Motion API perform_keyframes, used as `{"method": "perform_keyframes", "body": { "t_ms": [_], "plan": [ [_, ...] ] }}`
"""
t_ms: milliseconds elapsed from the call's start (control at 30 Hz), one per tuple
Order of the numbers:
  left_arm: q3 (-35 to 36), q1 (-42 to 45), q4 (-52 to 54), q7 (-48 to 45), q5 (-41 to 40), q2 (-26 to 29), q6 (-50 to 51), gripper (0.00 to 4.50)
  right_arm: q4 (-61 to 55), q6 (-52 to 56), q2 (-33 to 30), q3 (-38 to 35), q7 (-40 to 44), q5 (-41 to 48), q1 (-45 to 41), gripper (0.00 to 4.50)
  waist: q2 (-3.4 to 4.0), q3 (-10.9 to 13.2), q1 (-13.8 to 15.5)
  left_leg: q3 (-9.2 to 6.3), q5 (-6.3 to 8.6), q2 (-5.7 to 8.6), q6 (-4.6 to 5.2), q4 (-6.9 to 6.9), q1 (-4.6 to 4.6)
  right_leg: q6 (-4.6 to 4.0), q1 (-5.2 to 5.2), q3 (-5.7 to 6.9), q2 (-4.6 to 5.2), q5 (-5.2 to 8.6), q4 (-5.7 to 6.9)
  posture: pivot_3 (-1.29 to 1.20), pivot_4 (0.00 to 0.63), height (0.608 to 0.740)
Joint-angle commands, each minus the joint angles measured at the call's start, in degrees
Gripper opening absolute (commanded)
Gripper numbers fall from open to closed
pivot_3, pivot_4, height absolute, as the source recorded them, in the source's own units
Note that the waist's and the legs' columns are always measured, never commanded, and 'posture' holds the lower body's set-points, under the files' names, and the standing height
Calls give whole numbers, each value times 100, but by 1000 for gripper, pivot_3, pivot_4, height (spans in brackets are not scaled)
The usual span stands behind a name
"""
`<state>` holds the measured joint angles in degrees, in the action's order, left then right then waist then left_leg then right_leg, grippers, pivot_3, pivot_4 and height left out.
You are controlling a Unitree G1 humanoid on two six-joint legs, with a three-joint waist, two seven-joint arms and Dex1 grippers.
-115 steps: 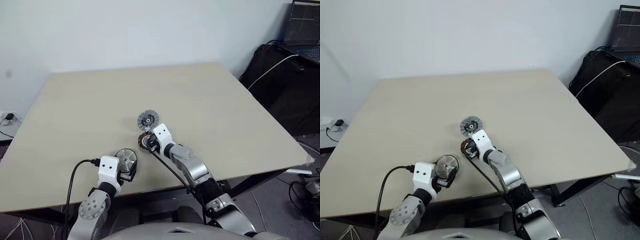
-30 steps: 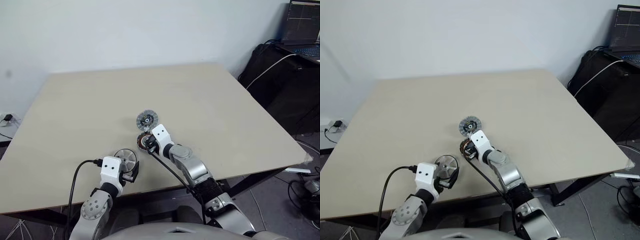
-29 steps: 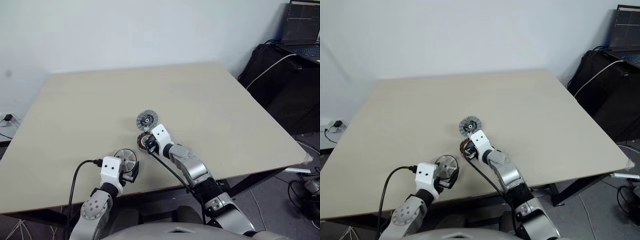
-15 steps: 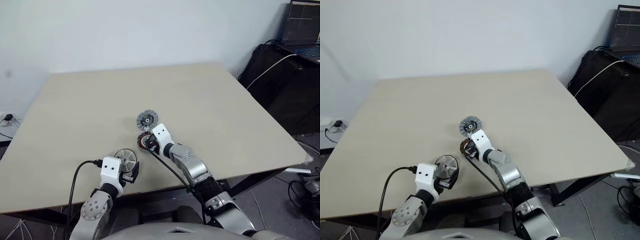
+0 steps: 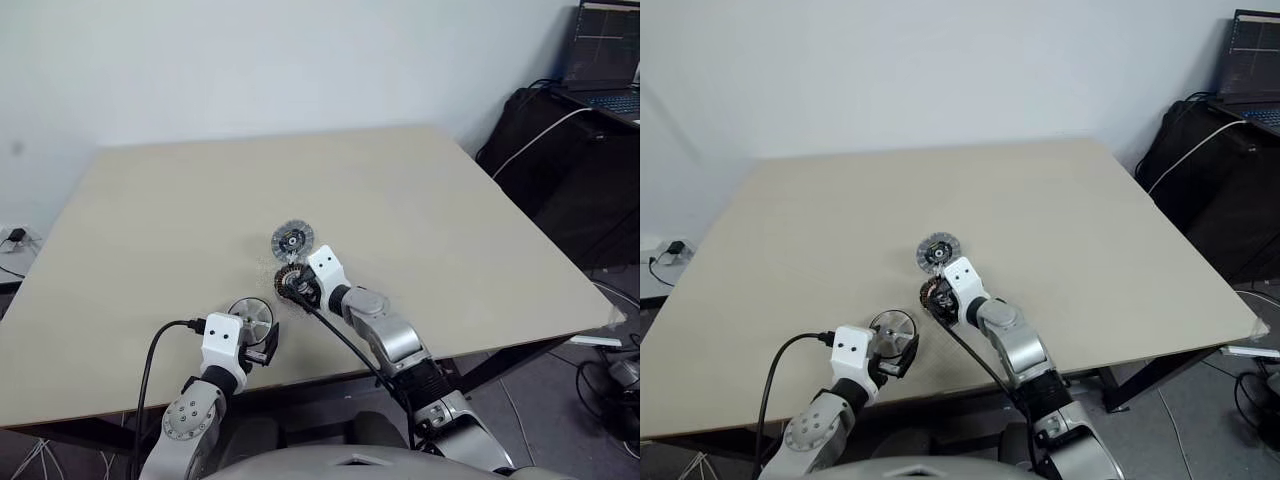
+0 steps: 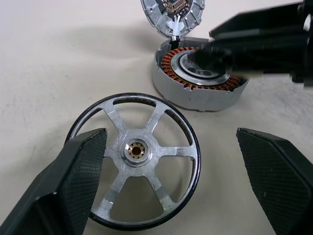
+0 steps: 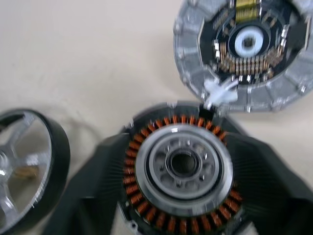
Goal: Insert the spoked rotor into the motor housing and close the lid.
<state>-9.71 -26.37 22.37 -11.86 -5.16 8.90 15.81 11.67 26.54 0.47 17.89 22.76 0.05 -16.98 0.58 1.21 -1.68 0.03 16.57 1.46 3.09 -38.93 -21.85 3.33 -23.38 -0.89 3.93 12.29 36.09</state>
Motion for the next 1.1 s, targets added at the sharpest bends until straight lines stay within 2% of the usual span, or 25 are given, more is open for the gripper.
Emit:
{"method": "perform_keyframes", "body": {
  "t_ms": [33, 233, 1100],
  "plan": [
    [-26, 74, 22, -26, -21, -34, -89, 4500, -91, 25, 86, -27, -226, -97, -191, 2066, 0, 0, 0, 0, 0, 0, -1, 0, 0, 0, 0, 0, 0, 0, 0, 0, 0, 740],
    [-29, 50, 23, -12, -17, -53, -113, 4500, 208, 57, 149, 18, -482, -269, -381, 102, 0, 0, -1, 0, 2, 1, -4, 0, 0, 0, 0, 0, 1, 0, 0, 0, 0, 740],
    [34, 27, 20, 34, 14, -88, -184, 4500, 896, -118, 314, 47, -422, -404, -655, 42, 1, 0, -24, 0, 3, 1, -8, 0, 0, -1, -1, -1, 1, 0, 1, 0, 0, 740]
  ]
}}
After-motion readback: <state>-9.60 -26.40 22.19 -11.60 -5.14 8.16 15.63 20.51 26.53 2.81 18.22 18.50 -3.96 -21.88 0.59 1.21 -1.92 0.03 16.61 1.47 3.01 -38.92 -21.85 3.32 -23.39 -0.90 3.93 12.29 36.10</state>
